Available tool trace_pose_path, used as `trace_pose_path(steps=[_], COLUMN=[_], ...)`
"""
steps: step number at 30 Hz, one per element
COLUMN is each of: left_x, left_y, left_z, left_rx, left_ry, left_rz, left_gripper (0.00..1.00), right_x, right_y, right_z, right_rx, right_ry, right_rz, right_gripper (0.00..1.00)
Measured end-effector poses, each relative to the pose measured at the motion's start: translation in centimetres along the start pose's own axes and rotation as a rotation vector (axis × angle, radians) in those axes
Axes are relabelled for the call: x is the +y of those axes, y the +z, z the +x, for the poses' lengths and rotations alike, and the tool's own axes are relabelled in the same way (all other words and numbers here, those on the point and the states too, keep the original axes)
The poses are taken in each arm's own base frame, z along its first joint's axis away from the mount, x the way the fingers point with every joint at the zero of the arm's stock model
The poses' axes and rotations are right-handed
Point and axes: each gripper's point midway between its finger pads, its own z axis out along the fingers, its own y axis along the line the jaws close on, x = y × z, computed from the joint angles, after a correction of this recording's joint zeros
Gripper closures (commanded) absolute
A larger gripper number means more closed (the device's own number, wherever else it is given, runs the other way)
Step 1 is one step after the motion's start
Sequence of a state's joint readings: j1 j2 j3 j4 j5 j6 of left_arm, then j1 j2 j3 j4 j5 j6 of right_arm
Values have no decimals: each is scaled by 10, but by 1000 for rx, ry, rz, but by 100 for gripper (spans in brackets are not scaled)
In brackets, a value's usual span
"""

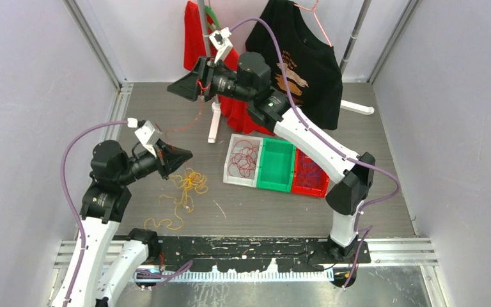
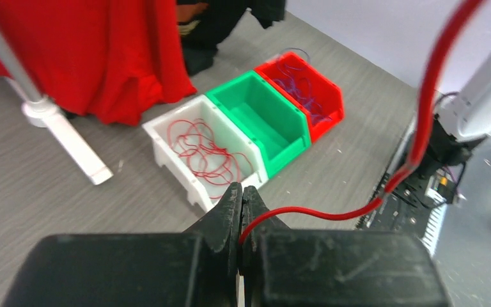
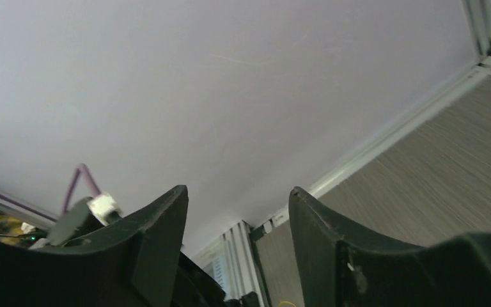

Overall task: Untangle the cables
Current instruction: Untie the cable.

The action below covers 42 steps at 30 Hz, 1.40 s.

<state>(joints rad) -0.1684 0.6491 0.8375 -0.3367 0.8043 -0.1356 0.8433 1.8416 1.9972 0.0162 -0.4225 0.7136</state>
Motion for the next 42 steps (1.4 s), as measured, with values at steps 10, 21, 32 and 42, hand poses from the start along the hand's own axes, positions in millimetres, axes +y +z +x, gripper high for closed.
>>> trace_pose_path(steps=[10,21,32,42], left_x=[53,69,43,20], left_y=[2,-8,-15,-23], left_z=[-39,-87,-147,-168], left_rx=[-1,-76,-172,-220], left_ry=[14,54,100,104], left_rz=[-219,-325,-263,-210], left_gripper=[100,100,100,100], right_x=[-48,-64,-145,-163], right_y=[-64,-118,-143,-144], right_z=[74,99,152,155], right_rx=[190,206,242,112], right_ry=[-28,-96,-192,-179], right_rz=[114,109,400,430], right_gripper=[26,25,26,27])
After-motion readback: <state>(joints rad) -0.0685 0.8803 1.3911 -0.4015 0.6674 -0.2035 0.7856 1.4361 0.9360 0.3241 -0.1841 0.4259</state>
